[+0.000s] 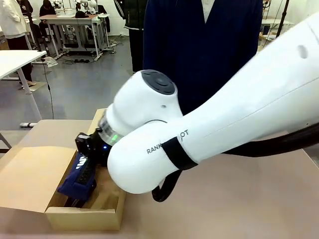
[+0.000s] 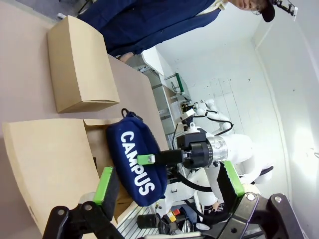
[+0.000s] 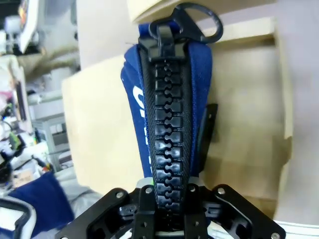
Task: Place items inside the box.
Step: Pick up a Pencil pouch or Stapler and place it inside the Mailer Box closest to the robot.
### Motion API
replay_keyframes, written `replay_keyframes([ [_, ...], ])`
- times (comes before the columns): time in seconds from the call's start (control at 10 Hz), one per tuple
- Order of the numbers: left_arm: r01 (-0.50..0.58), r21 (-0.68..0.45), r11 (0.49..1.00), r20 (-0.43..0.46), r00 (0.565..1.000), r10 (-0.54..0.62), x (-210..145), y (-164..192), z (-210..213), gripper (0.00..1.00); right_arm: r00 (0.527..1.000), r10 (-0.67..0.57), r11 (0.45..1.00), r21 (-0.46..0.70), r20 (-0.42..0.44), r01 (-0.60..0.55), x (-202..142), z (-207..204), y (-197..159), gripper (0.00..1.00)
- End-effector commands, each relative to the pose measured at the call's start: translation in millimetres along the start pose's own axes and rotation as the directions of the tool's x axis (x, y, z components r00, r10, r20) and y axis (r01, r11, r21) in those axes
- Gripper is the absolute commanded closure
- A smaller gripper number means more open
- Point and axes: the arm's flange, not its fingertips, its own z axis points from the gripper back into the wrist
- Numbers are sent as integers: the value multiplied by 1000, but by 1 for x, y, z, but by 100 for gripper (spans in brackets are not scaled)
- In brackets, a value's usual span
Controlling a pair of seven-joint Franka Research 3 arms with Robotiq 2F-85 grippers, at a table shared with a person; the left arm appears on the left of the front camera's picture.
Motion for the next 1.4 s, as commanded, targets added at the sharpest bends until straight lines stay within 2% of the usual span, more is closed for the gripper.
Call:
replay_keyframes([
  [0.0,20,-21,1000,14,1000,-20,1,-1,-1,0,1000,-7,999,-47,29,9,-10,-41,43,92],
  [0.3,20,-21,1000,14,1000,-20,1,-1,-1,0,1000,-4,993,-120,25,7,-8,-63,43,92],
  [0.5,20,-21,1000,14,1000,-20,1,-1,-1,0,999,-17,987,-157,47,24,-7,-66,37,92],
  [0.9,20,-21,1000,14,1000,-20,1,-1,-1,0,999,0,973,-231,39,9,-5,-67,28,92],
  [1.1,20,-21,1000,14,1000,-20,1,-1,-1,0,999,36,954,-299,5,-33,-8,-71,26,92],
  [1.3,20,-21,1000,14,1000,-20,1,-1,-1,0,999,39,953,-302,35,-27,-7,-73,25,92],
])
